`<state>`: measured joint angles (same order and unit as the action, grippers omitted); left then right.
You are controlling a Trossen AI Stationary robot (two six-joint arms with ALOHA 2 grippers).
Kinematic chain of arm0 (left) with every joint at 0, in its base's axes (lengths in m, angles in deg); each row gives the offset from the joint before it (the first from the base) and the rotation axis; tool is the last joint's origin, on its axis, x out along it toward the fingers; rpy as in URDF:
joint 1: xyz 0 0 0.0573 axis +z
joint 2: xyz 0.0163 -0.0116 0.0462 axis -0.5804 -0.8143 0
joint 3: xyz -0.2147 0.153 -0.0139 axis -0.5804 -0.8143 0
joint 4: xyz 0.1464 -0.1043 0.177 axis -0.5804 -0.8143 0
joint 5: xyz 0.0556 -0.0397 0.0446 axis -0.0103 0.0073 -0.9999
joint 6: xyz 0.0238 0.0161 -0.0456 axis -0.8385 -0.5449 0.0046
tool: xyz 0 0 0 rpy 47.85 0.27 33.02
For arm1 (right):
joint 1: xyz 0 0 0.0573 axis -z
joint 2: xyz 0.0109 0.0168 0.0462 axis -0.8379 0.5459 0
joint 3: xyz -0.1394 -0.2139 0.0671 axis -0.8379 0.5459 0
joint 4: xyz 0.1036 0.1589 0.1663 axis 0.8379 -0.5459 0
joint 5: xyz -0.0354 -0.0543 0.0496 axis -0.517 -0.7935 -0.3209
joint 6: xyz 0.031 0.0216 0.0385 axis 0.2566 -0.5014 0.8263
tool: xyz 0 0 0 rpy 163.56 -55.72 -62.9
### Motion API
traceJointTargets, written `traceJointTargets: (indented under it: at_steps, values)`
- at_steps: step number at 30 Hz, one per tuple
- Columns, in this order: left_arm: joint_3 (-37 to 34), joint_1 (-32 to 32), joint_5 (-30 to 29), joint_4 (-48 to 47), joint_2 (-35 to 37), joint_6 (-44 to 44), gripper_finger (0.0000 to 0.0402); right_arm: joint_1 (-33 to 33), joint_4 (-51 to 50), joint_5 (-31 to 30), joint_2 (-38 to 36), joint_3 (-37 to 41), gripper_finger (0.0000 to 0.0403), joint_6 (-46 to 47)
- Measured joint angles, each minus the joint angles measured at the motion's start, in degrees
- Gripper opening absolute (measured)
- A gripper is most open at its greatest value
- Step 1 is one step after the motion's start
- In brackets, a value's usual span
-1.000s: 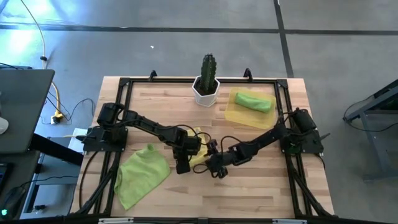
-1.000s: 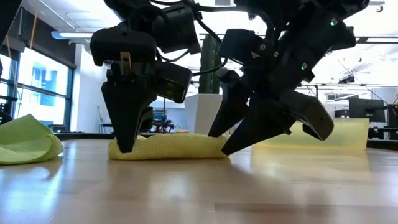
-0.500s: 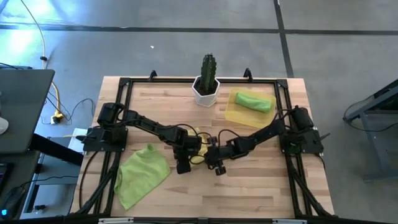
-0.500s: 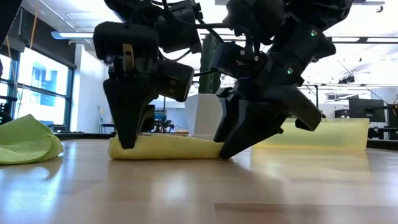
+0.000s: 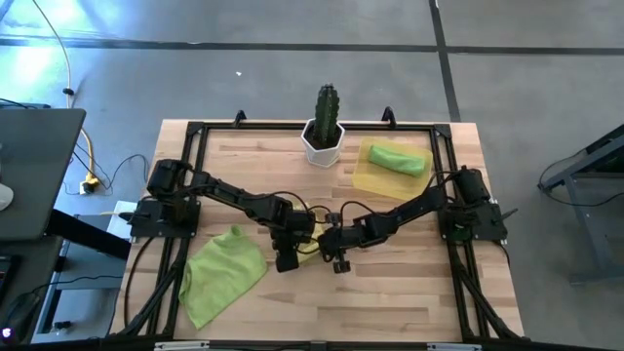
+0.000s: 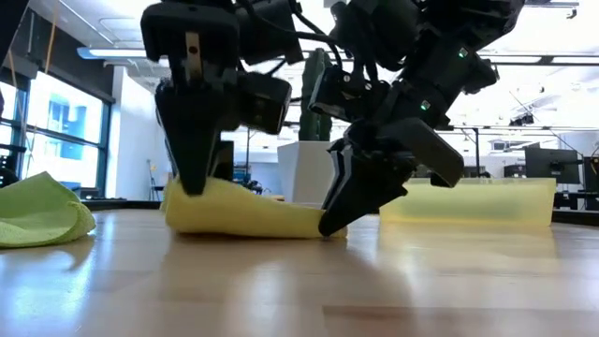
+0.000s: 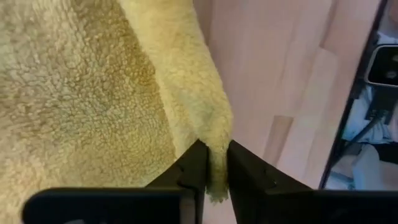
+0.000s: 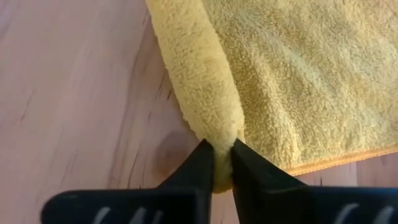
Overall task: Roll microfiber towels into tight, uniform cylinder then place into a basket
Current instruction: Roll the yellow towel
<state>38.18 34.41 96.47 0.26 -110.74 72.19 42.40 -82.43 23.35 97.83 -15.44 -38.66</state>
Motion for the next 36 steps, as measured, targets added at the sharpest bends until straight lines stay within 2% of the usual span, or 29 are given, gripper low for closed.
traceJointTargets:
  at_steps: [4, 9, 14, 22, 29, 36]
  values:
    - [0.0, 0.7, -2.0, -2.2, 3.0, -2.0, 0.0069, 0.0, -0.1, 0.5, 0.0, 0.0, 0.0009, 2.1]
    - [0.0, 1.2, -11.5, -11.4, 7.4, -3.5, 0.0084, 0.0, 0.0, 1.6, 0.0, 0.1, 0.0007, 5.0]
    - [0.0, -0.8, -21.6, -17.2, 11.1, -3.6, 0.0089, 0.0, 0.4, 7.8, 0.0, 0.1, 0.0006, 8.9]
    - [0.0, -11.5, -37.2, -12.5, 13.8, -1.7, 0.009, 2.6, 0.1, 24.0, 0.2, 0.3, 0.0005, 21.9]
    - [-0.1, -17.5, -42.2, -6.6, 12.2, 0.3, 0.009, 6.1, 1.6, 33.4, 0.4, 0.5, 0.0014, 29.9]
    - [0.1, -20.1, -42.3, 3.5, 6.0, -5.3, 0.0097, 8.4, 2.0, 36.3, 0.4, 0.5, 0.0015, 35.2]
